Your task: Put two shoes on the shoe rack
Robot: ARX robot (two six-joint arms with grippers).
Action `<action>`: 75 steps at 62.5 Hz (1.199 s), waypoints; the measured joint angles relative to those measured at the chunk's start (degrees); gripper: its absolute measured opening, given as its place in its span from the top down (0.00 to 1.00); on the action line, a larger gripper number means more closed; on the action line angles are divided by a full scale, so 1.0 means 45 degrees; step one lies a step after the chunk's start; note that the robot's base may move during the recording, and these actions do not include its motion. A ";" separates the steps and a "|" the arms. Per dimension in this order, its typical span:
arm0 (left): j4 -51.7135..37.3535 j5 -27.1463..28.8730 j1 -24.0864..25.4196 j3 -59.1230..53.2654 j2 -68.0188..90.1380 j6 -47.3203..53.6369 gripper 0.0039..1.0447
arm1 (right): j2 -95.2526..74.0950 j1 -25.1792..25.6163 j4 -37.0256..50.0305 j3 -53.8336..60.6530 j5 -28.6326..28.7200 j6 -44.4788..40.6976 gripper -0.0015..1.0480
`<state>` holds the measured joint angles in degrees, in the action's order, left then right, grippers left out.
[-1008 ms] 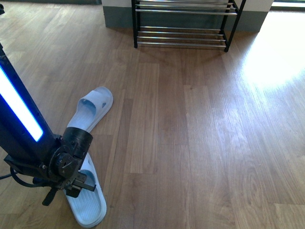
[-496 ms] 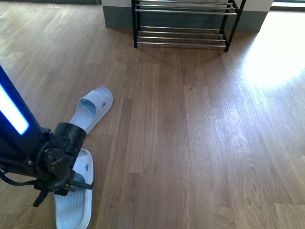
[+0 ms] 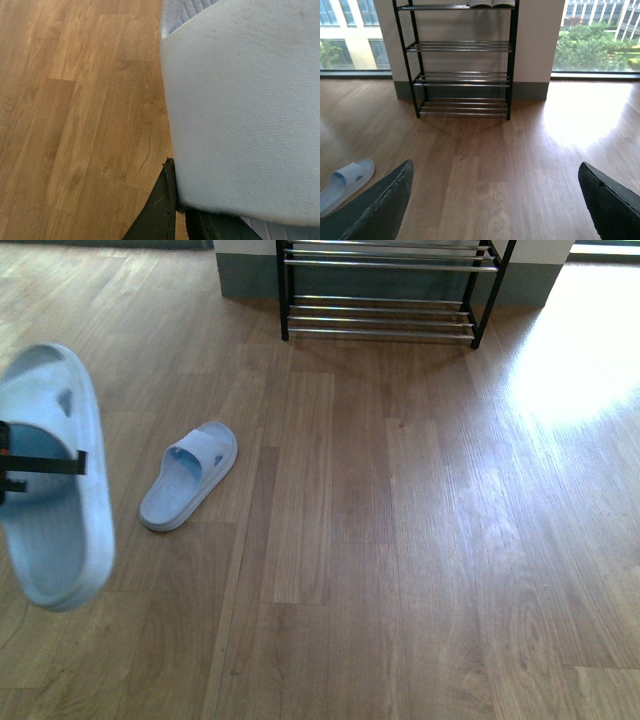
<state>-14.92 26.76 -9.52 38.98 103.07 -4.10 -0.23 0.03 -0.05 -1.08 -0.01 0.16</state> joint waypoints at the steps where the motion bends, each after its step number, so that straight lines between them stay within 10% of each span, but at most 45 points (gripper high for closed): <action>1: 0.0005 0.0092 -0.0019 -0.0146 -0.0257 0.0000 0.99 | 0.0000 0.0000 0.0000 0.0000 0.0000 0.0000 0.09; 25: 0.3230 0.2754 -0.1462 -0.3322 -1.0996 0.0437 0.99 | 0.0000 0.0000 0.0000 0.0000 0.0000 0.0000 0.09; 75: 0.3264 0.2773 -0.1520 -0.3342 -1.1356 0.0583 0.99 | 0.0005 0.0000 0.0000 0.0000 -0.0029 0.0000 0.09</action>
<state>-0.23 39.24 -16.36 23.94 51.96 -1.48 -0.21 0.03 -0.05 -1.08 -0.14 0.16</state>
